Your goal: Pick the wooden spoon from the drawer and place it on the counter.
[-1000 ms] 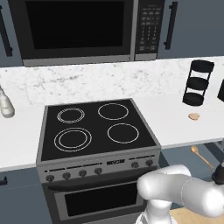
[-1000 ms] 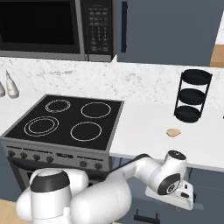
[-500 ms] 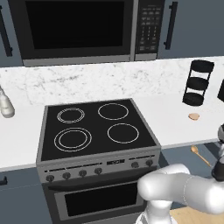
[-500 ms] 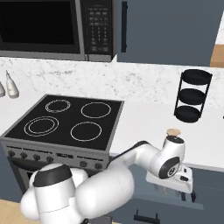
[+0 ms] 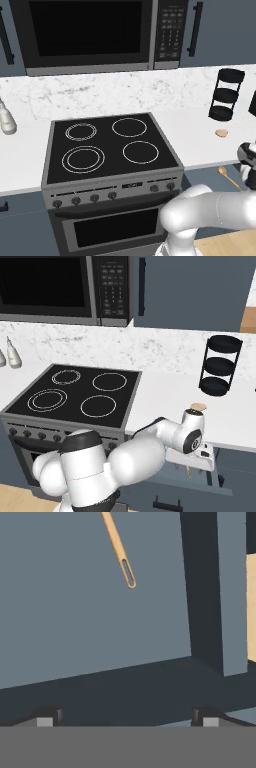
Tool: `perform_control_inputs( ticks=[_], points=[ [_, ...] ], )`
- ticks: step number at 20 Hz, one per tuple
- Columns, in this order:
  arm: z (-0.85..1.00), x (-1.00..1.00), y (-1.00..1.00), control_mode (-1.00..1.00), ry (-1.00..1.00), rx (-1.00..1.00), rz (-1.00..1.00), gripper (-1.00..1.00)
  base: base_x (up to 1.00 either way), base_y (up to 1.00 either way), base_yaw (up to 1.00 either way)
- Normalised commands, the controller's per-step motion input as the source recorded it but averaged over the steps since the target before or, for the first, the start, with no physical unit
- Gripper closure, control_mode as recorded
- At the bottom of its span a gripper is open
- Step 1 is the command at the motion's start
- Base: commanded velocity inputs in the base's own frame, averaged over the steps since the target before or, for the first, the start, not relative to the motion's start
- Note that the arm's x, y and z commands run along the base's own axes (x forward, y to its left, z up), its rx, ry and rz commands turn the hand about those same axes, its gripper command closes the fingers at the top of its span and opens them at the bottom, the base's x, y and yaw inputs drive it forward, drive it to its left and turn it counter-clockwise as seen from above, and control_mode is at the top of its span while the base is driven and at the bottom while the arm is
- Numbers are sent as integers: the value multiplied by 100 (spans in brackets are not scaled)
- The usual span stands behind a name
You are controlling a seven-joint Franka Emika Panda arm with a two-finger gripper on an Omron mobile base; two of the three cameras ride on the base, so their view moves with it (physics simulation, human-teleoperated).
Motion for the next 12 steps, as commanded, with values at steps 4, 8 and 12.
perform_control_inputs(
  ticks=[4,8,12],
  points=[
    [-37,0,-2,-100,10,0,4,-100,0,0,0],
    [-31,0,-2,-100,10,0,4,-100,0,0,0],
    [-26,-15,-9,-100,12,1,3,-100,0,0,0]
  ],
)
